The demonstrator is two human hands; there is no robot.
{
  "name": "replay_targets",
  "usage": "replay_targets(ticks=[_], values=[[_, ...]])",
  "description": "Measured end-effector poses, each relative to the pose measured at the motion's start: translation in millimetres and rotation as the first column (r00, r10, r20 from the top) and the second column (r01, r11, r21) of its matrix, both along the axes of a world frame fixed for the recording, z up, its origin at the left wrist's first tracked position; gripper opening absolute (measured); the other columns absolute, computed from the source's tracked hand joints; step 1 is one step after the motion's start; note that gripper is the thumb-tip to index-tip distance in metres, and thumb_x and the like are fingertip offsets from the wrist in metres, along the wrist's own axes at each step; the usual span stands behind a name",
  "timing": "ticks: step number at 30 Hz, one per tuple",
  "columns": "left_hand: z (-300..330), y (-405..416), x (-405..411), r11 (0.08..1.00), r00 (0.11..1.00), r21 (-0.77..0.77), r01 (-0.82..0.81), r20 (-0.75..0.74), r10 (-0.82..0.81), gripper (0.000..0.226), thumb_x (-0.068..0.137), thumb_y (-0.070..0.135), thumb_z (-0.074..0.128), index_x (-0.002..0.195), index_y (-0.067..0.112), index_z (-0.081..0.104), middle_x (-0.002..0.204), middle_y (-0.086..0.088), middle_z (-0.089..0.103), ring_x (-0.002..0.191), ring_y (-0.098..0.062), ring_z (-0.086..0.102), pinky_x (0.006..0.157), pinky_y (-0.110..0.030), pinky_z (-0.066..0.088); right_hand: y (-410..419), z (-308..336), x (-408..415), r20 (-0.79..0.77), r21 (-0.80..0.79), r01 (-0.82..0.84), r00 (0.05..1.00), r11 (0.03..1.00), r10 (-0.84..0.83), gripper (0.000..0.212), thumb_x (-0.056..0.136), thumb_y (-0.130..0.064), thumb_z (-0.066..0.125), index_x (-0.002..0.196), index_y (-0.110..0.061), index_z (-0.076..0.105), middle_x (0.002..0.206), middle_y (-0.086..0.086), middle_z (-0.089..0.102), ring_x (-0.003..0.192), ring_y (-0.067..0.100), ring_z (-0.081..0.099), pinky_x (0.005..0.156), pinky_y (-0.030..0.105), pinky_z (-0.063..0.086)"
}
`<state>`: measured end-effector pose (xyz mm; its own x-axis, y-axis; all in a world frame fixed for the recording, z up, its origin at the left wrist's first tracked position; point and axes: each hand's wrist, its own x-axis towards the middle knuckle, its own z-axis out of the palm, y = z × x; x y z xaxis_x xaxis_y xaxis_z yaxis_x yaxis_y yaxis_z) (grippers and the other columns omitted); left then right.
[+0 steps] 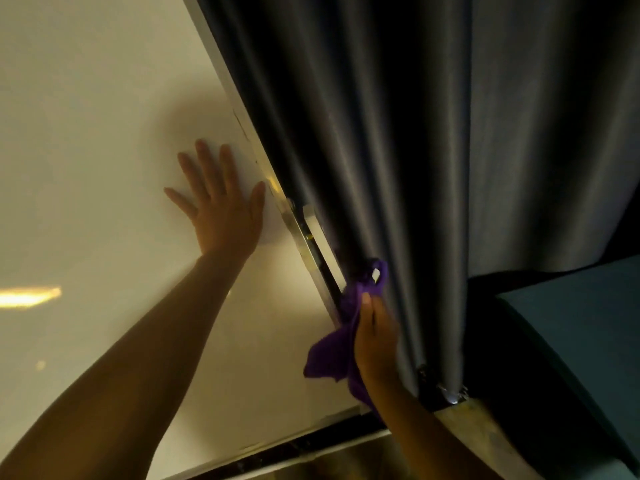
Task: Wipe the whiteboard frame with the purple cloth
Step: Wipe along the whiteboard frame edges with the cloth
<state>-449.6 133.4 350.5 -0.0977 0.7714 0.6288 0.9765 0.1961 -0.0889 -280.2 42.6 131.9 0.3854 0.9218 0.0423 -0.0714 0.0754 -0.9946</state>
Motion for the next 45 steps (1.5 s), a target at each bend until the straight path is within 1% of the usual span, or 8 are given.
replay_targets(ticks=[4, 8, 14, 20, 29, 37, 40, 45], values=[[-2, -9, -11, 0.998, 0.998, 0.008, 0.06, -0.021, -0.059, 0.081, 0.107, 0.066, 0.024, 0.169, 0.022, -0.004, 0.178, -0.013, -0.008, 0.164, -0.042, -0.007, 0.128, -0.072, 0.001, -20, -3, -35, 0.097, 0.079, 0.014, 0.995, 0.997, -0.022, 0.02, 0.1, -0.021, 0.05, 0.084, -0.031, 0.055, 0.071, -0.012, 0.059, 0.066, 0.001, 0.06, 0.063, 0.02, 0.048], [-24, -39, -39, 0.979, 0.972, -0.034, 0.199, -0.123, -0.201, 0.077, 0.108, 0.057, 0.033, 0.169, 0.021, 0.004, 0.178, -0.014, -0.002, 0.164, -0.042, -0.002, 0.128, -0.071, 0.004, -10, 15, -50, 0.181, 0.13, 0.04, 0.981, 0.991, -0.064, 0.029, 0.101, -0.029, 0.047, 0.108, -0.007, 0.064, 0.085, 0.0, 0.064, 0.074, 0.013, 0.063, 0.066, 0.029, 0.053], [-99, -88, -92, 0.936, 0.796, -0.198, 0.292, -0.493, -0.353, 0.079, 0.097, 0.055, 0.056, 0.164, 0.021, 0.032, 0.177, -0.016, 0.012, 0.163, -0.043, 0.011, 0.127, -0.07, 0.015, 9, 53, -81, 0.208, 0.096, 0.139, 0.966, 0.986, -0.157, 0.04, 0.101, -0.024, 0.051, 0.141, -0.026, 0.049, 0.121, 0.002, 0.061, 0.104, 0.014, 0.06, 0.09, 0.036, 0.056], [-112, -77, -120, 0.886, 0.596, -0.248, 0.392, -0.664, -0.451, 0.092, 0.096, 0.081, 0.02, 0.169, 0.03, 0.0, 0.178, -0.015, -0.007, 0.163, -0.047, -0.002, 0.127, -0.071, 0.004, 2, 44, -84, 0.347, 0.178, 0.186, 0.907, 0.966, -0.239, 0.045, 0.104, -0.039, 0.038, 0.148, -0.032, 0.037, 0.113, -0.001, 0.062, 0.091, 0.013, 0.061, 0.076, 0.03, 0.059], [-127, -69, -122, 0.781, 0.614, -0.186, 0.596, -0.521, -0.593, 0.086, 0.098, 0.079, 0.012, 0.169, 0.03, 0.006, 0.179, -0.01, -0.003, 0.165, -0.042, -0.002, 0.129, -0.069, 0.004, -62, -53, -61, 0.429, -0.038, 0.155, 0.895, 0.987, -0.124, 0.039, 0.102, -0.048, 0.03, 0.14, -0.049, 0.021, 0.119, -0.001, 0.059, 0.095, 0.012, 0.059, 0.089, 0.037, 0.053], [-124, -80, -116, 0.818, 0.64, -0.197, 0.54, -0.536, -0.551, 0.085, 0.099, 0.074, 0.004, 0.169, 0.026, 0.001, 0.177, -0.015, -0.012, 0.164, -0.044, -0.005, 0.128, -0.068, -0.006, -76, -78, -55, 0.417, -0.163, 0.169, 0.905, 0.972, -0.088, 0.038, 0.104, -0.047, 0.028, 0.13, -0.028, 0.048, 0.111, 0.002, 0.065, 0.1, 0.024, 0.065, 0.086, 0.038, 0.053], [-133, -85, -109, 0.794, 0.553, -0.24, 0.559, -0.605, -0.572, 0.086, 0.099, 0.068, 0.021, 0.167, 0.018, 0.006, 0.177, -0.02, -0.011, 0.163, -0.048, -0.007, 0.128, -0.067, -0.01, -59, -60, -50, 0.462, -0.165, 0.159, 0.885, 0.973, -0.067, 0.042, 0.104, -0.047, 0.028, 0.125, -0.021, 0.053, 0.092, -0.002, 0.061, 0.091, 0.026, 0.067, 0.072, 0.031, 0.049], [-156, -94, -93, 0.697, 0.409, -0.411, 0.587, -0.593, -0.694, 0.08, 0.095, 0.064, 0.048, 0.161, 0.023, 0.031, 0.176, -0.02, 0.01, 0.163, -0.049, 0.001, 0.13, -0.068, 0.003, -5, 6, -57, 0.485, 0.022, 0.065, 0.872, 0.998, -0.068, 0.041, 0.105, -0.045, 0.031, 0.137, -0.024, 0.048, 0.108, -0.001, 0.065, 0.087, 0.014, 0.063, 0.073, 0.021, 0.051]])
